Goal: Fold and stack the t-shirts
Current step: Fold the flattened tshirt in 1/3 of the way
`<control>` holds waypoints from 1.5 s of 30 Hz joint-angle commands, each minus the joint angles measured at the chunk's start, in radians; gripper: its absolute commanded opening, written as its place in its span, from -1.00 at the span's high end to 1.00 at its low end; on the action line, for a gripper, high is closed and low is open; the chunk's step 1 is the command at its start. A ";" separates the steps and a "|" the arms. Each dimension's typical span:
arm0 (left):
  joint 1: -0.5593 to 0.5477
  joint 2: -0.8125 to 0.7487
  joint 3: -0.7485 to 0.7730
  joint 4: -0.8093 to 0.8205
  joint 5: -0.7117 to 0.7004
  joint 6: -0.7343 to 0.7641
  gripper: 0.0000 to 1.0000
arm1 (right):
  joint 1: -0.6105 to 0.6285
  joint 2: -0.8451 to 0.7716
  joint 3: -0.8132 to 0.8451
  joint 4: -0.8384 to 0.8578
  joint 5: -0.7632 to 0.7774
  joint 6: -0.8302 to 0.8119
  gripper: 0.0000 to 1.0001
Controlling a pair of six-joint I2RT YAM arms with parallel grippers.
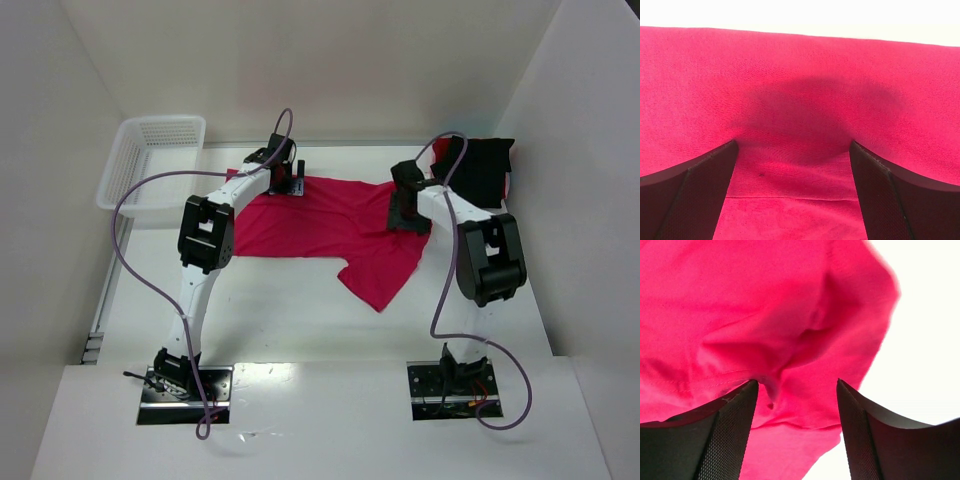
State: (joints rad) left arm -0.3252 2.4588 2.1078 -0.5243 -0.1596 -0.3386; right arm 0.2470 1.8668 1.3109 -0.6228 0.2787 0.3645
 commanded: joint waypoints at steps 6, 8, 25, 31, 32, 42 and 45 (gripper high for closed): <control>0.006 0.062 0.008 -0.032 0.031 0.021 -1.00 | -0.170 -0.075 0.158 0.139 -0.126 0.048 0.01; 0.006 0.062 0.008 -0.032 0.040 0.021 -1.00 | -0.170 -0.029 0.212 0.140 -0.140 0.048 0.16; 0.015 0.052 0.008 -0.042 0.058 0.041 -1.00 | -0.158 0.261 0.363 0.219 -0.170 0.002 -0.04; 0.015 0.061 0.008 -0.051 0.058 0.041 -1.00 | -0.158 0.351 0.488 0.198 -0.142 -0.009 0.15; 0.024 0.062 0.018 -0.051 0.058 0.041 -1.00 | -0.158 0.364 0.502 0.198 -0.128 -0.009 0.15; 0.034 0.071 0.027 -0.069 0.058 0.041 -1.00 | -0.178 0.431 0.545 0.084 -0.027 -0.032 0.17; 0.034 0.071 0.037 -0.069 0.058 0.041 -1.00 | -0.178 0.390 0.496 0.074 -0.027 -0.032 0.17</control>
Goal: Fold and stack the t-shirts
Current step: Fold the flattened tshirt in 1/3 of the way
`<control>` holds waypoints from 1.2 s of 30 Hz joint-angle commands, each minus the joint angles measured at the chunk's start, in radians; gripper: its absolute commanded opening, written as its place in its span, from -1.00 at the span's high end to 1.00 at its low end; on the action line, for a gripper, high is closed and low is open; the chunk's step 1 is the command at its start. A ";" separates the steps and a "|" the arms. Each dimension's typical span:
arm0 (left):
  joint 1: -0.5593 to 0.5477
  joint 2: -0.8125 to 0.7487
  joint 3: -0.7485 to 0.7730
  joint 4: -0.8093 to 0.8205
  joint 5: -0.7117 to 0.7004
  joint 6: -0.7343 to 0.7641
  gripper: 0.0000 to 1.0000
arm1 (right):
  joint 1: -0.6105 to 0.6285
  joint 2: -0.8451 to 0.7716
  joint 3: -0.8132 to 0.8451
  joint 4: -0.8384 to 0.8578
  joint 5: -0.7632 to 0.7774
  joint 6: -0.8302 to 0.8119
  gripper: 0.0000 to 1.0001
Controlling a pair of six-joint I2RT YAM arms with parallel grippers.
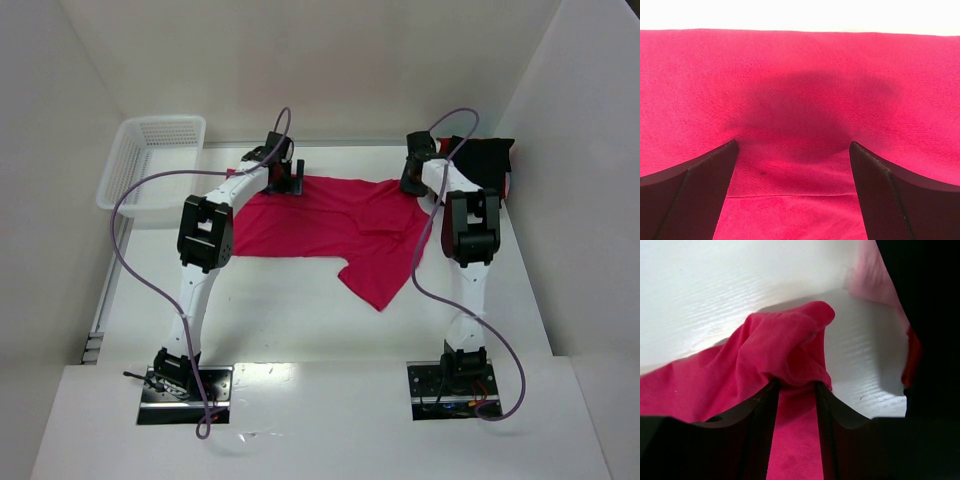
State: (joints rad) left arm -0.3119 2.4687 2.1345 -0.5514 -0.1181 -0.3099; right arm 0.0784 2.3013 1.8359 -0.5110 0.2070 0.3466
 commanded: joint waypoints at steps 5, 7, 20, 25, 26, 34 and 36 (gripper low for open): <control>0.039 0.061 0.045 -0.051 0.026 0.003 -1.00 | -0.019 -0.147 -0.115 -0.057 -0.001 0.011 0.17; 0.039 0.061 0.068 -0.051 0.026 0.003 -1.00 | -0.019 -0.196 -0.127 -0.066 -0.017 0.011 0.17; 0.059 0.061 0.176 -0.091 0.044 0.012 -1.00 | -0.019 -0.255 -0.084 -0.034 -0.150 0.000 -0.35; 0.077 0.087 0.257 -0.102 0.054 0.012 -1.00 | -0.019 -0.183 -0.015 0.009 -0.211 -0.032 -0.28; 0.077 0.096 0.278 -0.114 0.054 0.012 -1.00 | -0.019 -0.160 0.029 0.000 -0.212 -0.032 -0.28; 0.096 0.176 0.400 -0.177 0.034 0.023 -1.00 | 0.015 0.042 0.161 -0.055 -0.164 -0.075 -0.28; 0.105 0.176 0.390 -0.177 0.034 0.023 -1.00 | 0.015 0.052 0.151 -0.055 -0.155 -0.075 -0.28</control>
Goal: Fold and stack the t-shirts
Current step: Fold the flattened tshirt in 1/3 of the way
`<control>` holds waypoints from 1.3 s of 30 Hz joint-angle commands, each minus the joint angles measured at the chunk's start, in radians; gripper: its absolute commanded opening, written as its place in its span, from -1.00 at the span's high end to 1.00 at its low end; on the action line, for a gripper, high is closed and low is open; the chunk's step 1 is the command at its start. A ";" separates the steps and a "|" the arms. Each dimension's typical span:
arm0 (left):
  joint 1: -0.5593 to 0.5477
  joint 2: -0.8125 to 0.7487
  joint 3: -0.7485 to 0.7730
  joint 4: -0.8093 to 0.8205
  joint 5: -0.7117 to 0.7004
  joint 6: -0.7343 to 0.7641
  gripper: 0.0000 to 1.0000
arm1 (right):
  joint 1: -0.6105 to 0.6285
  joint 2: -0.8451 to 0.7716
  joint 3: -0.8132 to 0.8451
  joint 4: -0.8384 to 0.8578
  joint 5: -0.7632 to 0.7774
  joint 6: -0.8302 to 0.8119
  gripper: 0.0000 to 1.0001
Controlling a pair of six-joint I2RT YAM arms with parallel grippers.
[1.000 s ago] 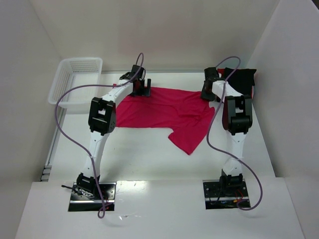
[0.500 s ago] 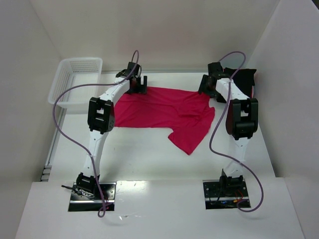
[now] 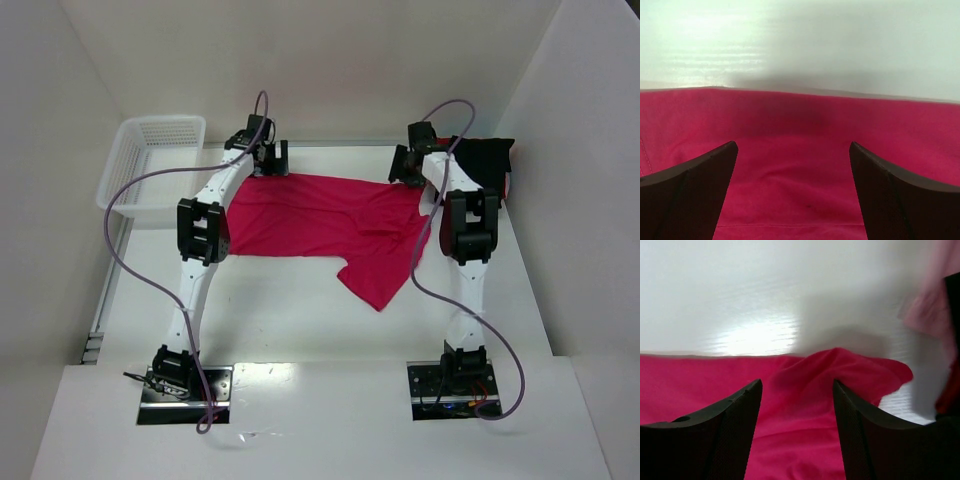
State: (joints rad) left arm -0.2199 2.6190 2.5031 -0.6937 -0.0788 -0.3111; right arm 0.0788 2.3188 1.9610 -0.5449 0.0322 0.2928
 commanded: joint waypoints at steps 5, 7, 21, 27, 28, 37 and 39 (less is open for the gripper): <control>0.013 0.035 0.011 -0.035 -0.006 0.024 -1.00 | 0.036 0.044 0.006 -0.042 0.072 -0.030 -0.35; 0.013 0.035 0.011 -0.035 -0.006 0.024 -1.00 | 0.047 0.054 -0.004 -0.052 0.129 -0.043 -0.37; 0.013 0.026 -0.061 -0.035 0.014 0.053 -1.00 | 0.068 0.106 0.008 -0.067 0.195 -0.053 -0.93; 0.013 0.007 -0.108 -0.035 -0.018 0.063 -1.00 | 0.099 0.203 0.139 -0.150 0.227 -0.063 -0.99; 0.013 -0.003 -0.109 -0.035 -0.018 0.072 -1.00 | 0.099 0.203 0.150 -0.159 0.227 -0.073 -0.99; 0.013 -0.022 -0.145 -0.017 0.005 0.072 -1.00 | 0.108 0.149 0.078 -0.078 0.185 -0.101 -0.99; 0.013 -0.022 -0.145 -0.017 0.005 0.063 -1.00 | 0.108 0.181 0.148 -0.102 0.196 -0.110 -0.99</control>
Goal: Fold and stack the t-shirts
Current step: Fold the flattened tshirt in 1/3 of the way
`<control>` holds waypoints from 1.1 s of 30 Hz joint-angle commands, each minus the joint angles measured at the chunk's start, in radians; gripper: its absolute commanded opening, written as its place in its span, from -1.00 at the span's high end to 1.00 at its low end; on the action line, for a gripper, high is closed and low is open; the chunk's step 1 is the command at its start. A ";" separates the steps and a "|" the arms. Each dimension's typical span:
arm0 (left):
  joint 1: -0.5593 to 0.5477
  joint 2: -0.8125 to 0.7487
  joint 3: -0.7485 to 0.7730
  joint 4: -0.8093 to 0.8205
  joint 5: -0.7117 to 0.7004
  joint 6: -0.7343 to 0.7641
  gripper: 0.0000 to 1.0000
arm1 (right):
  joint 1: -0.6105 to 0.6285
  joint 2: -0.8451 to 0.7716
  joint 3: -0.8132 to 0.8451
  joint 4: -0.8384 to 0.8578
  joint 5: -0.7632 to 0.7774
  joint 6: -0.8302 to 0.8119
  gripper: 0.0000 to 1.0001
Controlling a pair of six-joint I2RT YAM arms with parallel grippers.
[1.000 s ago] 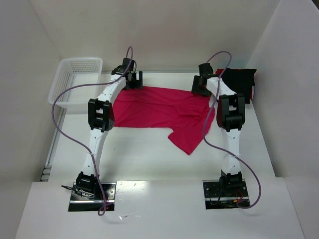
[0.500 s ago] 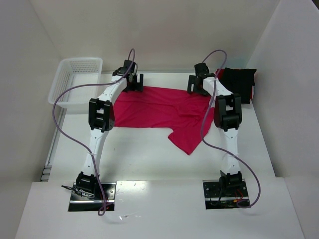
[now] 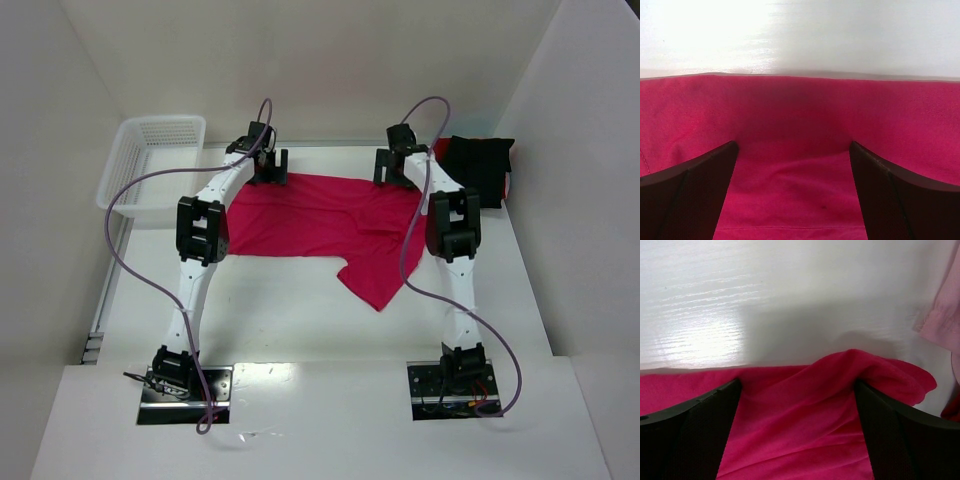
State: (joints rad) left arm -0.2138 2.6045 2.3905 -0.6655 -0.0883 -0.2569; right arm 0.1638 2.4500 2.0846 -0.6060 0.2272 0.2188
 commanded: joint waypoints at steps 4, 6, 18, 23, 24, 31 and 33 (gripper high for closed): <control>0.007 0.002 -0.033 -0.045 0.015 -0.001 -1.00 | 0.023 0.087 0.129 -0.060 0.001 -0.036 -0.99; 0.007 0.002 -0.024 -0.045 0.015 -0.001 -1.00 | 0.023 0.099 0.159 -0.069 0.001 -0.036 -0.99; 0.007 0.011 0.009 -0.045 0.025 -0.010 -1.00 | 0.023 -0.074 0.178 -0.094 -0.022 -0.045 -0.99; 0.007 0.011 0.018 -0.045 0.025 -0.019 -1.00 | 0.023 -0.218 0.033 -0.045 -0.089 -0.056 -0.99; 0.007 0.011 0.018 -0.045 0.025 -0.019 -1.00 | 0.023 -0.232 0.005 -0.028 -0.107 -0.056 -0.99; 0.007 0.002 0.018 -0.045 0.035 -0.019 -1.00 | 0.023 -0.253 -0.135 0.152 -0.365 -0.117 -0.96; 0.007 0.002 0.009 -0.045 0.044 -0.019 -1.00 | 0.043 -0.199 -0.115 0.155 -0.308 -0.118 -0.96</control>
State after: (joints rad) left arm -0.2134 2.6045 2.3955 -0.6689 -0.0792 -0.2646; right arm 0.1764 2.2242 1.9739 -0.5308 -0.0273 0.1452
